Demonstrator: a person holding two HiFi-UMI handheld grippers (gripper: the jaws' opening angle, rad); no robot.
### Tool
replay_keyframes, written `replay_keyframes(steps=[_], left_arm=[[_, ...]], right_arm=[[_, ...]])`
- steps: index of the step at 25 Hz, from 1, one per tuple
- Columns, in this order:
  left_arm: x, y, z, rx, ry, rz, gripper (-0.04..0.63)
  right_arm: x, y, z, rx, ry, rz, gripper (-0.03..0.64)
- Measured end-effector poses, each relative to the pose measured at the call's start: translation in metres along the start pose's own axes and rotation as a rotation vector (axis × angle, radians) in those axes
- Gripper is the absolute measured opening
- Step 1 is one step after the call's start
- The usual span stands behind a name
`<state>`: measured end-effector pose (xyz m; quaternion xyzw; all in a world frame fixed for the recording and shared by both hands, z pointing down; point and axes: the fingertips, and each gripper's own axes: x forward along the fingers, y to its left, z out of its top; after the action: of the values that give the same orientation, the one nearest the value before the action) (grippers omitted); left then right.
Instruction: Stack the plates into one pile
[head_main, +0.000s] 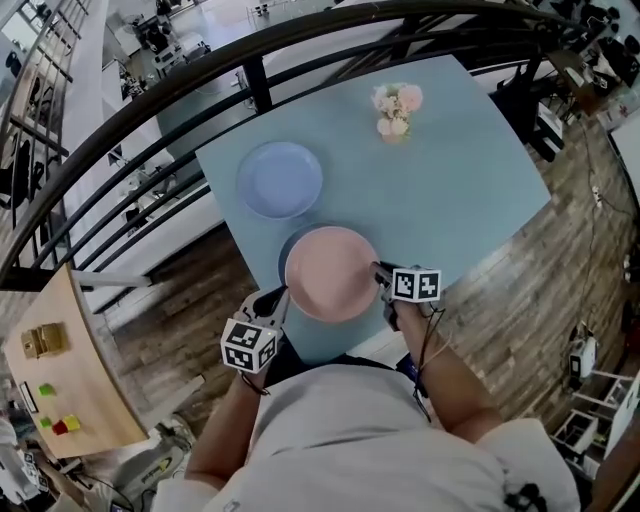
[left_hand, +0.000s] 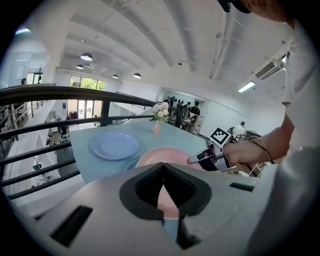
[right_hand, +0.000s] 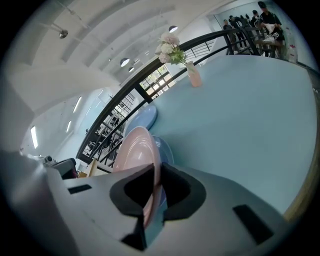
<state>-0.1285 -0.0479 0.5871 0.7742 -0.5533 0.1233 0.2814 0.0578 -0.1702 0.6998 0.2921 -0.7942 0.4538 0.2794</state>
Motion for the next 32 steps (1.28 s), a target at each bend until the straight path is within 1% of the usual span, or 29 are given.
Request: replay_keyframes(steps=[10, 14, 19, 22, 25, 27, 29, 32], left_arm=[[0.017, 0.031, -0.007, -0.018, 0.058, -0.033, 0.005], [0.022, 0.038, -0.008, -0.021, 0.075, -0.046, 0.005], [0.031, 0.044, -0.005, -0.024, 0.088, -0.061, 0.005], [0.034, 0.047, -0.003, -0.025, 0.09, -0.065, 0.005], [0.036, 0.048, -0.002, -0.023, 0.093, -0.066, 0.005], [0.038, 0.046, 0.0, -0.019, 0.091, -0.066, 0.005], [0.039, 0.045, 0.002, -0.014, 0.088, -0.064, 0.005], [0.037, 0.043, 0.008, -0.006, 0.079, -0.052, 0.005]], right_arm=[[0.028, -0.01, 0.003, 0.062, 0.033, -0.031, 0.044], [0.035, -0.013, 0.004, 0.068, 0.04, -0.047, 0.043], [0.037, -0.022, 0.007, 0.073, 0.023, -0.088, 0.049], [0.036, -0.026, 0.013, 0.051, 0.01, -0.108, 0.077], [0.035, -0.027, 0.018, 0.022, 0.0, -0.113, 0.129], [0.033, -0.025, 0.023, -0.005, -0.012, -0.11, 0.135], [0.031, -0.023, 0.027, -0.056, -0.015, -0.119, 0.144], [0.025, -0.015, 0.032, -0.16, -0.015, -0.132, 0.146]])
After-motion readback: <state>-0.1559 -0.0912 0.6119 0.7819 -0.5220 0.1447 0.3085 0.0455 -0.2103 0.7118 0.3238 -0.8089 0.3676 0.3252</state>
